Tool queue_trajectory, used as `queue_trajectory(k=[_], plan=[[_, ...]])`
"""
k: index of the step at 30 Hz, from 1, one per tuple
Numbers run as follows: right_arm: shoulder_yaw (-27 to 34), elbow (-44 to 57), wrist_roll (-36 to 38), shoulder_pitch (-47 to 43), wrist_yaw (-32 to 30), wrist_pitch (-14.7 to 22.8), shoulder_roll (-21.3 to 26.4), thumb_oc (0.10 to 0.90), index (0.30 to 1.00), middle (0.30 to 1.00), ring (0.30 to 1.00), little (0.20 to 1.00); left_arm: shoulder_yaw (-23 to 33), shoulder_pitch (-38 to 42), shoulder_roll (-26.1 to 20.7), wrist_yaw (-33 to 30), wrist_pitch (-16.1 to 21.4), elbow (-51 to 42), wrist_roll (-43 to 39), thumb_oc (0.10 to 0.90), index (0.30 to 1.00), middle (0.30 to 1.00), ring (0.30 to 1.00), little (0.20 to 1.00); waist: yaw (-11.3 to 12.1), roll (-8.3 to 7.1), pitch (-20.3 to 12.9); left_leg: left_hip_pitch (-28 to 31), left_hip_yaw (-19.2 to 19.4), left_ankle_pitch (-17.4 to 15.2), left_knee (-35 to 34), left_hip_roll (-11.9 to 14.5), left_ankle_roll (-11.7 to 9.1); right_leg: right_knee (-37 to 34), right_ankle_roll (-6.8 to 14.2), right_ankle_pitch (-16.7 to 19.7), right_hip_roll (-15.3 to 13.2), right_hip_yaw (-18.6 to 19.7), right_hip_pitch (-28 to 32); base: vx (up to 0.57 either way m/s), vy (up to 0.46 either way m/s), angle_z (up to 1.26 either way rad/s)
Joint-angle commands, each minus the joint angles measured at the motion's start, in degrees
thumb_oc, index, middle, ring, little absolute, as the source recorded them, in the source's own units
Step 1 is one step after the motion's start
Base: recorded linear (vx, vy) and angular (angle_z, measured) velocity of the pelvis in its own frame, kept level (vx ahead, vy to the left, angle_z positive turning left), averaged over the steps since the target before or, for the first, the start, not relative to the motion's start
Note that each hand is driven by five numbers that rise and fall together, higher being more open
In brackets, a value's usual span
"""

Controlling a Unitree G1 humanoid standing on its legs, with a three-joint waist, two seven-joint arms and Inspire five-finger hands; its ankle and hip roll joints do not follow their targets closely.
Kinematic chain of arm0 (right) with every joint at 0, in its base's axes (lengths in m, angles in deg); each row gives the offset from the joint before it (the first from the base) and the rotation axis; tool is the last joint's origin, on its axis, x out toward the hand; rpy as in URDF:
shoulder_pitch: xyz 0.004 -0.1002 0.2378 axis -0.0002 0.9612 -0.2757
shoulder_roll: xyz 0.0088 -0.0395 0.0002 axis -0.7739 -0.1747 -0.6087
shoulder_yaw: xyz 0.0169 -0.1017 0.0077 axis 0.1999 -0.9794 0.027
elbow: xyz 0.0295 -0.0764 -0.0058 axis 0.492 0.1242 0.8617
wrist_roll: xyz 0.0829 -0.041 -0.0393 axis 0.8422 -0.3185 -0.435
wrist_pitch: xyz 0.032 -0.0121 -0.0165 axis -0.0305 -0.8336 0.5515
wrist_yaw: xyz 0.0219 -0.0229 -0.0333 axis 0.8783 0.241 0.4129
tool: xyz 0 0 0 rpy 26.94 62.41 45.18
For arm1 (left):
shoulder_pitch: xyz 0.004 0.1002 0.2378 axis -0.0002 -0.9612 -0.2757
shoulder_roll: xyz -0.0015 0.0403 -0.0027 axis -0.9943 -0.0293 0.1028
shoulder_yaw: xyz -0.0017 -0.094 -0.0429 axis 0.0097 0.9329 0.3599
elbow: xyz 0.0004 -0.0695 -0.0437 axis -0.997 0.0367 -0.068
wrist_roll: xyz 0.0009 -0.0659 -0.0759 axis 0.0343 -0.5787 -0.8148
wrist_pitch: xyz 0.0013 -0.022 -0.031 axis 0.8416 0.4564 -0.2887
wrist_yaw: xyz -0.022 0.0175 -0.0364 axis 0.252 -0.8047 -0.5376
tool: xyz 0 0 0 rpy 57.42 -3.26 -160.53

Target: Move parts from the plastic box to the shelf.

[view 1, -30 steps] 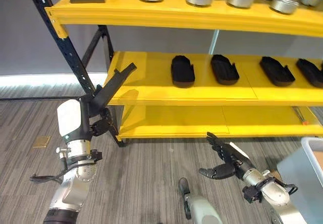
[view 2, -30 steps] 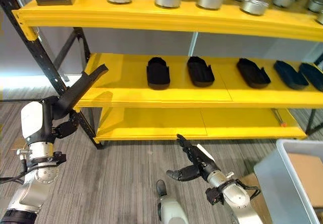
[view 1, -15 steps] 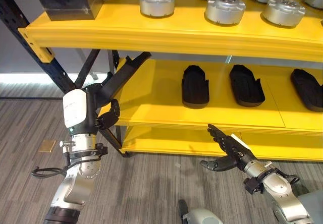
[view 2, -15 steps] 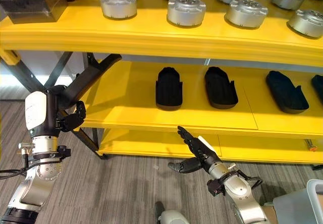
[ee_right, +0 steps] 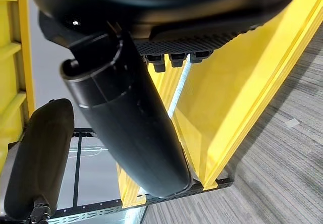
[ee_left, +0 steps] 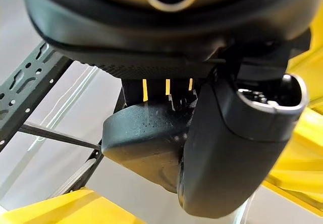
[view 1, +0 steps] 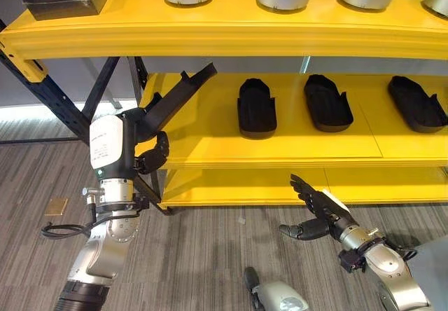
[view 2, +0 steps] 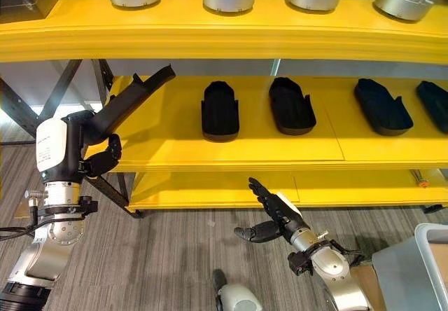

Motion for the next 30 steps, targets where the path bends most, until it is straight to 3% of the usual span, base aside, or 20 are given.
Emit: queue_trajectory(k=[1, 2, 4, 7, 11, 13, 14, 16, 18, 19, 20, 21, 24, 26, 30], plan=[[2.0, 3.9, 3.0, -2.2, -1.2, 6.2, 0.1, 0.9, 1.0, 1.0, 1.0, 1.0, 2.4, 6.5, -3.0, -5.6, 2.3, -4.9, -0.1, 0.4, 0.3, 0.3, 0.3, 0.3, 1.1, 0.31, -4.1, 1.2, 1.7, 1.7, 5.8, -4.0, 2.4, 3.9, 5.2, -2.5, 0.0, -2.6, -1.9, 0.05, -0.06, -0.15], [2.0, 4.0, 2.9, -2.1, -1.6, 5.9, -0.1, 0.9, 1.0, 1.0, 1.0, 1.0, 3.2, 6.1, -3.3, -5.3, 2.3, -5.1, -0.5, 0.4, 0.3, 0.3, 0.3, 0.3, 1.6, 0.19, -4.1, 1.4, 2.5, 1.3, 6.9, -4.1, 2.3, 5.0, 5.1, -3.3, -0.4, -4.7, -2.2, 0.07, -0.06, -0.18], [1.9, 3.8, 3.3, -1.9, -1.6, 5.8, -0.1, 0.9, 1.0, 1.0, 1.0, 1.0, 3.8, 5.5, -3.7, -4.7, 2.6, -5.4, -1.0, 0.4, 0.3, 0.3, 0.3, 0.3, 1.9, 0.15, -4.4, 1.2, 2.9, 1.7, 8.8, -4.1, 2.2, 5.1, 4.7, -4.1, -0.7, -5.7, -1.7, 0.11, -0.098, -0.26], [2.1, 3.2, 3.8, -1.2, -1.2, 6.7, -0.2, 0.9, 1.0, 1.0, 1.0, 1.0, 4.6, 4.2, -3.8, -4.1, 3.6, -6.2, -0.9, 0.4, 0.3, 0.3, 0.3, 0.3, 2.0, 0.5, -5.2, 0.9, 2.5, 5.1, 12.8, -3.7, 0.9, 4.2, 3.8, -5.1, -0.5, -5.4, 0.0, 0.14, -0.124, -0.13], [2.0, 2.8, 4.4, -0.8, -1.1, 7.0, 0.5, 0.9, 1.0, 1.0, 1.0, 1.0, 2.8, 5.7, -4.1, -5.5, 2.3, -5.1, -1.0, 0.4, 0.3, 0.3, 0.3, 0.3, 1.1, 0.51, -6.2, -2.1, 3.8, 14.4, 26.3, -3.2, -2.6, 1.4, 1.9, -6.0, -0.2, -3.1, 4.5, 0.13, -0.115, -0.03], [1.9, 2.6, 4.0, -0.5, -1.2, 7.1, 1.0, 0.9, 1.0, 1.0, 1.0, 1.0, 2.3, 5.8, -3.9, -6.1, 2.3, -4.6, -1.6, 0.4, 0.3, 0.3, 0.3, 0.3, 1.3, -0.57, -6.0, -6.3, 4.8, 17.1, 36.3, -3.3, -3.6, -0.3, 1.1, -5.7, -0.9, -1.9, 6.9, 0.13, -0.128, 0.04], [2.0, 2.2, 3.8, -0.4, -1.3, 7.2, 1.0, 0.9, 1.0, 1.0, 1.0, 1.0, 2.3, 5.9, -3.6, -5.7, 2.5, -4.4, -1.9, 0.4, 0.3, 0.3, 0.3, 0.3, 1.4, -2.2, -5.7, -10.3, 6.7, 16.9, 44.8, -2.3, -3.7, -1.5, 0.6, -5.4, -2.2, -1.3, 8.6, 0.11, -0.14, 0.01], [2.1, 1.3, 3.5, -0.5, -1.3, 7.3, 0.7, 0.9, 1.0, 1.0, 1.0, 1.0, 2.5, 6.2, -3.2, -4.8, 2.5, -4.4, -2.0, 0.4, 0.3, 0.3, 0.3, 0.3, 1.5, -3.35, -4.9, -16.1, 8.3, 15.4, 50.2, 0.5, -3.0, -2.3, 0.2, -5.1, -2.7, -0.8, 10.1, 0.12, -0.093, -0.04], [2.0, 0.7, 3.5, -1.0, -0.9, 7.4, 0.6, 0.9, 1.0, 1.0, 1.0, 1.0, 2.8, 5.8, -2.9, -4.5, 2.7, -4.5, -1.7, 0.4, 0.3, 0.3, 0.3, 0.3, 1.7, -3.37, -3.8, -20.2, 9.6, 13.2, 44.2, 5.7, -1.7, -3.3, 0.2, -5.3, -1.9, 0.2, 11.9, 0.18, 0.107, 0.02], [2.1, 1.3, 2.9, -1.2, 0.8, 5.8, 0.7, 0.9, 1.0, 1.0, 1.0, 1.0, 2.7, 5.4, -3.0, -5.3, 1.8, -4.6, -1.2, 0.4, 0.3, 0.3, 0.3, 0.3, 1.7, -3.4, -3.4, -19.8, 10.7, 13.0, 33.0, 7.5, -1.2, -4.2, 0.8, -5.7, -1.9, 1.2, 13.4, 0.25, 0.364, 0.03], [2.2, 1.9, 2.7, -0.8, 1.5, 5.4, 1.2, 0.9, 1.0, 1.0, 1.0, 1.0, 2.8, 5.1, -3.5, -5.9, 2.1, -4.1, -1.5, 0.4, 0.3, 0.3, 0.3, 0.3, 2.0, -2.94, -3.3, -19.9, 9.8, 14.6, 19.0, 8.1, -1.5, -5.4, 2.0, -5.7, -2.1, 2.1, 14.6, 0.31, 0.441, -0.01], [2.0, 2.5, 3.1, -0.5, 1.8, 4.9, 1.8, 0.9, 1.0, 1.0, 1.0, 1.0, 3.2, 5.0, -4.1, -5.8, 2.8, -3.4, -2.6, 0.4, 0.3, 0.3, 0.3, 0.3, 2.5, -3.22, -3.4, -19.2, 8.3, 16.4, 9.8, 8.5, -1.9, -6.7, 3.1, -5.6, -2.9, 3.0, 15.7, 0.19, 0.311, -0.1], [1.6, 3.4, 3.3, 0.2, 1.4, 4.7, 2.8, 0.9, 1.0, 1.0, 1.0, 1.0, 3.7, 5.4, -5.4, -5.2, 3.9, -1.8, -4.0, 0.4, 0.3, 0.3, 0.3, 0.3, 3.4, -3.54, -3.8, -18.8, 5.1, 20.0, -0.1, 10.3, -3.6, -8.5, 4.5, -5.0, -3.9, 4.0, 17.4, 0.16, 0.183, -0.28], [1.5, 3.4, 4.2, 0.1, 2.2, 4.7, 3.4, 0.9, 1.0, 1.0, 1.0, 1.0, 3.1, 6.2, -6.2, -5.7, 4.1, -0.7, -4.2, 0.4, 0.3, 0.3, 0.3, 0.3, 3.7, -3.45, -4.1, -16.5, 4.1, 18.5, -4.0, 9.6, -3.9, -9.0, 5.7, -5.6, -5.1, 3.9, 18.6, 0.16, 0.22, -0.49], [1.4, 3.2, 6.0, -0.1, 2.2, 3.8, 3.1, 0.9, 1.0, 1.0, 1.0, 1.0, 1.3, 7.6, -4.9, -4.9, 2.8, -0.8, -3.1, 0.4, 0.3, 0.3, 0.3, 0.3, 3.7, -2.18, -4.1, -11.8, 4.3, 17.2, -4.6, 9.1, -4.0, -5.9, 6.3, -6.8, -6.0, 1.7, 17.5, 0.11, 0.159, -0.38]])
